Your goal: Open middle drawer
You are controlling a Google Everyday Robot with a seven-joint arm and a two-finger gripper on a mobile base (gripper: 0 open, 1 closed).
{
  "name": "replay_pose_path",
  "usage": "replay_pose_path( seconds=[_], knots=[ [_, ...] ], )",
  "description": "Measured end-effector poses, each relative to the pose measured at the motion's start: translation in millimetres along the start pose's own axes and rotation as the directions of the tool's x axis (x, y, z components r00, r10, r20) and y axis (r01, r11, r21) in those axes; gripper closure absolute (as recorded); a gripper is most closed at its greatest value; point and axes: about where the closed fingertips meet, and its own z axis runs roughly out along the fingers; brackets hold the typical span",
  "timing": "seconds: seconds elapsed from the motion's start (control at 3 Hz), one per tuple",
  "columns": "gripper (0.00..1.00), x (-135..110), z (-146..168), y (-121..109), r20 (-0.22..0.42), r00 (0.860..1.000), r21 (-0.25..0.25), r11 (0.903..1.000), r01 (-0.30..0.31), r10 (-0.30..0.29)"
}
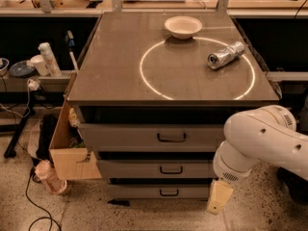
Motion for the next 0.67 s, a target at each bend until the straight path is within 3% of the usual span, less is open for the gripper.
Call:
replay_pose_path(
  seconds=[0.33, 0.67],
  knots=[
    [0.0, 2.1, 10.8, 0.9, 0.003, 1.0, 0.022, 0.9993, -0.031, 0.031],
    [0.0, -3.6, 28.1, 1.3, 0.004, 0.999, 0.004, 0.9995, -0.032, 0.032]
  ],
)
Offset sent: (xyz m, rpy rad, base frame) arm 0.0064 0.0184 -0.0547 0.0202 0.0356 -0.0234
